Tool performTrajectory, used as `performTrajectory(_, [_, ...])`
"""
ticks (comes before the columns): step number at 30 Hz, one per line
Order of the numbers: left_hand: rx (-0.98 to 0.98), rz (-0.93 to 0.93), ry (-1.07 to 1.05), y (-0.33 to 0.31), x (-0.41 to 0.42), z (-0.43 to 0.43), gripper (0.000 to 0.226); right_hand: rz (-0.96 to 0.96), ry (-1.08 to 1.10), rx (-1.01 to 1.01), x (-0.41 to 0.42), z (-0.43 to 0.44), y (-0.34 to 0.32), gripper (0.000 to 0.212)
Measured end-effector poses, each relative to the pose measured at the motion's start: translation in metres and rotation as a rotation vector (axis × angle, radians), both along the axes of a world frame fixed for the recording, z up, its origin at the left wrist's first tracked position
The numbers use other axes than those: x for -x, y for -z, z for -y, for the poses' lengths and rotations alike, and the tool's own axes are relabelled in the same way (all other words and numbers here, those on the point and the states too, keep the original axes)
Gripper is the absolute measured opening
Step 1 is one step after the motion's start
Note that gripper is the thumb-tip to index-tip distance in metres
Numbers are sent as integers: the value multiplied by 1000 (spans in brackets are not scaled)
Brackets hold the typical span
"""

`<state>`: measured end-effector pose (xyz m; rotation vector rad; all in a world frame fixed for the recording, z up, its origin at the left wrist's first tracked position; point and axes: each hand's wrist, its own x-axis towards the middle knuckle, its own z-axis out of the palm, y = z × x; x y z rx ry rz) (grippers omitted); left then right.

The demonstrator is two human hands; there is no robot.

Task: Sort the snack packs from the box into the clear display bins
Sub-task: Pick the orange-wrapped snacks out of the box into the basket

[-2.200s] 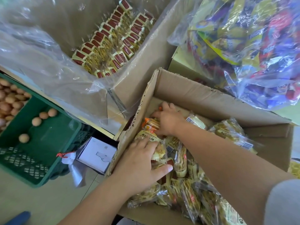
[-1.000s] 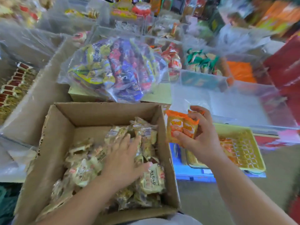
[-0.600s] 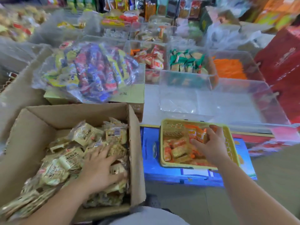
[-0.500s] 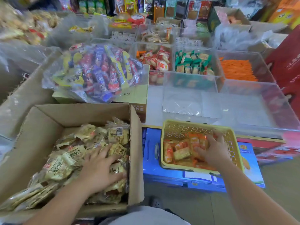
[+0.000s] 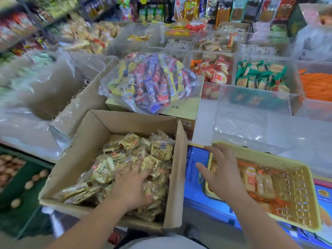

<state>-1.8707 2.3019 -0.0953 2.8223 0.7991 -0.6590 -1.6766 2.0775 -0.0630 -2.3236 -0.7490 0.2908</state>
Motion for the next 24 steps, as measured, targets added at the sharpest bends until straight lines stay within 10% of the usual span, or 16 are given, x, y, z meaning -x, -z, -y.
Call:
performTrajectory(10, [-45, 44, 36, 11, 11, -108, 89, -217, -135, -82, 89, -80, -11, 36])
performTrajectory(24, [129, 273, -24, 3, 45, -202, 81, -738, 453, 174, 128, -167, 47, 90])
